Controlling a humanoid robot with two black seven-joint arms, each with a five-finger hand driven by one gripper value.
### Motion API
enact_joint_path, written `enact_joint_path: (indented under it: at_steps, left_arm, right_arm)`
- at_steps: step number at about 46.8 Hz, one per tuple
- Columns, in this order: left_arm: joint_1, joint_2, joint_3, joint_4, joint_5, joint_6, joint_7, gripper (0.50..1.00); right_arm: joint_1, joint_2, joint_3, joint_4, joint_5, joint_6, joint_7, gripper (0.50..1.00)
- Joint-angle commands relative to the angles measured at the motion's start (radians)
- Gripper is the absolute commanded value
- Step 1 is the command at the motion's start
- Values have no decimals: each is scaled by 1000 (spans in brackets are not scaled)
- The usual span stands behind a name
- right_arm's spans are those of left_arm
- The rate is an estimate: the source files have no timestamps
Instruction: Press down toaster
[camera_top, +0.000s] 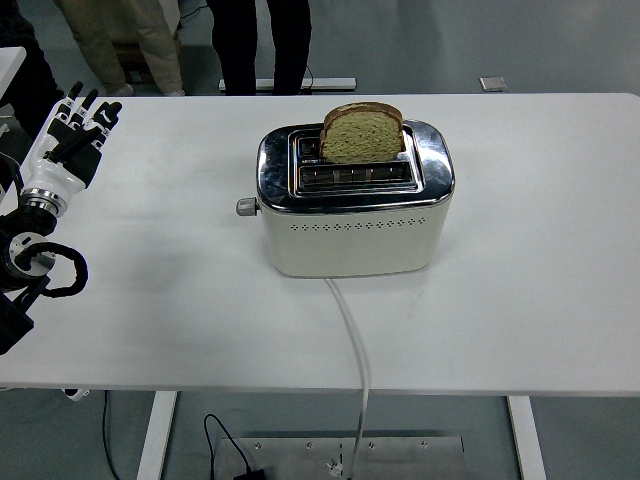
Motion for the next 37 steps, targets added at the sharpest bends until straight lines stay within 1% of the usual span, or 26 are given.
enact_joint_path:
  at_steps: [1, 22, 37]
  left_arm:
    - [1, 2, -1, 0, -2, 2, 0, 1000]
    - [7, 3, -3, 0, -10, 2, 2, 1000]
    - [-20, 25, -3, -2, 1, -1, 0, 1000]
  right_arm:
    - [0, 0, 0, -1, 0, 0, 0, 998]
    - [0, 0, 0, -1, 0, 0, 0, 998]
    - [0, 0, 0, -1, 0, 0, 0, 998]
